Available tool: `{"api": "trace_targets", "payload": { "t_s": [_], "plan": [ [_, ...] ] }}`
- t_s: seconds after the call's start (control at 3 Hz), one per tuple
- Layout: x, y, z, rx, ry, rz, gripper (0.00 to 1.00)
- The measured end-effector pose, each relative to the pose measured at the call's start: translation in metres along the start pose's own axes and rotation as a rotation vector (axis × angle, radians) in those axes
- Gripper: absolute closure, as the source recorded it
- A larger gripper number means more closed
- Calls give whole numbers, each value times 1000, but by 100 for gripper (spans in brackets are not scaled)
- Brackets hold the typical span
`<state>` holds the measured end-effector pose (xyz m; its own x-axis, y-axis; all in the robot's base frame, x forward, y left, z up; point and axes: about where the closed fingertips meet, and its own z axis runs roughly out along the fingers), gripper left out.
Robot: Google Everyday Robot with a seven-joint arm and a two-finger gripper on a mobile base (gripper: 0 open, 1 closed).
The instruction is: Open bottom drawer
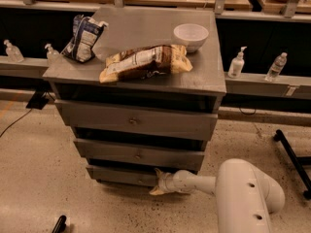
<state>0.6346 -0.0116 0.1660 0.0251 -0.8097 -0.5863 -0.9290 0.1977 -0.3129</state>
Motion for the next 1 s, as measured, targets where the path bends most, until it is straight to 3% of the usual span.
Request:
{"api": "trace_targets", "payload": {
  "t_s": [0.33,1.0],
  "plan": [
    [0,0,0,0,0,0,32],
    [0,0,0,0,0,0,3]
  ]
}}
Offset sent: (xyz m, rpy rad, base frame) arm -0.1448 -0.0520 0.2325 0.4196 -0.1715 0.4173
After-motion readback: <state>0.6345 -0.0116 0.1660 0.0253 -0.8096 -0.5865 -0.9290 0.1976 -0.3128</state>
